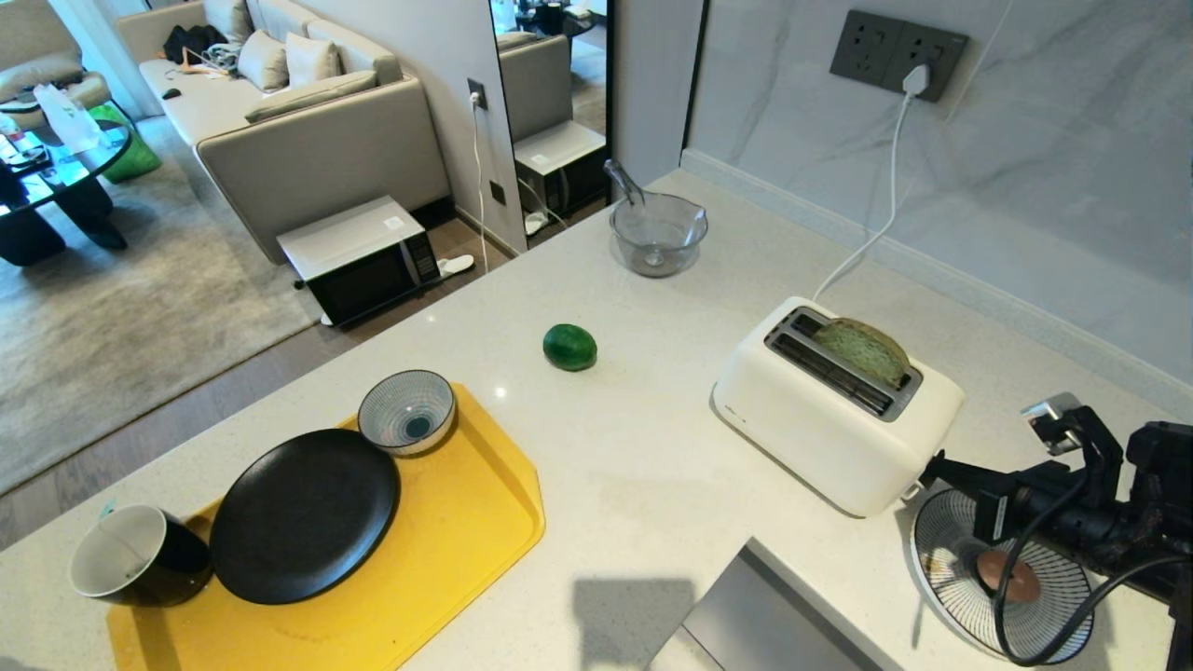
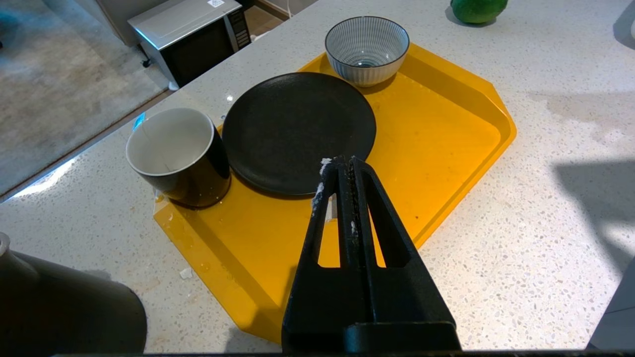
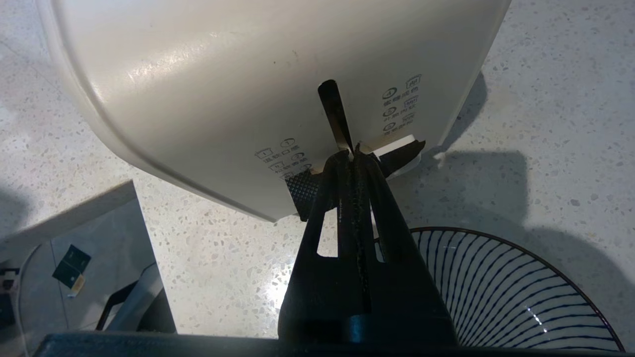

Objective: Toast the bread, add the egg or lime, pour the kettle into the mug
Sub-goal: Use a bread toaster

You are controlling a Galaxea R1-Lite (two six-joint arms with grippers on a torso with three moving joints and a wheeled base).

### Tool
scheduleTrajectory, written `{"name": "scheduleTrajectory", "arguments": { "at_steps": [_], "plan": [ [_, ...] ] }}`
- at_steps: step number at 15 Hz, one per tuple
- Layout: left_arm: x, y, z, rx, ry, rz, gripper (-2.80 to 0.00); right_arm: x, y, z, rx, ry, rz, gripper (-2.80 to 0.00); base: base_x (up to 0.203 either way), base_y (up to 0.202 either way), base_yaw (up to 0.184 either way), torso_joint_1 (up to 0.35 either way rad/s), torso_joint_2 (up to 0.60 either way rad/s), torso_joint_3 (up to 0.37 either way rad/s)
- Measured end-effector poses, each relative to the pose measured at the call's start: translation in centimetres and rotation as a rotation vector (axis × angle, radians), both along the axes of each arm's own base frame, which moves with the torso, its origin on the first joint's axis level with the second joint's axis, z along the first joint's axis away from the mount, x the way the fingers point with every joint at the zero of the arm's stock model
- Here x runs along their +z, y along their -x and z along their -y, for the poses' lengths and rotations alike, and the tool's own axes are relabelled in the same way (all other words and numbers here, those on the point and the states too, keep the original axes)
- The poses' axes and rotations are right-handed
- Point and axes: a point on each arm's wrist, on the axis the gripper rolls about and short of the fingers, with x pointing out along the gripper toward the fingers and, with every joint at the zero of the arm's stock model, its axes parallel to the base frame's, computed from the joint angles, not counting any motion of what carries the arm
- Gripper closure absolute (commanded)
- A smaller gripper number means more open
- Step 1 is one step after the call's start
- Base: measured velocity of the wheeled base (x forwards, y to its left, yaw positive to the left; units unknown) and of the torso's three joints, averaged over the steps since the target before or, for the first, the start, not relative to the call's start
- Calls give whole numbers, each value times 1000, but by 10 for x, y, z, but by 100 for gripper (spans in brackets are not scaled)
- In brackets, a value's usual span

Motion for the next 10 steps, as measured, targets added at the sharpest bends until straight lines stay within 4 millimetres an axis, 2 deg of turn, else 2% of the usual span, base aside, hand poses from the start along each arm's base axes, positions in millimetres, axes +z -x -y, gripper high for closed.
{"name": "scheduleTrajectory", "arguments": {
  "at_steps": [10],
  "plan": [
    [0, 0, 0, 0, 0, 0, 0, -2, 0, 0, 0, -1, -8, 0, 0, 0, 0, 0, 0, 0]
  ]
}}
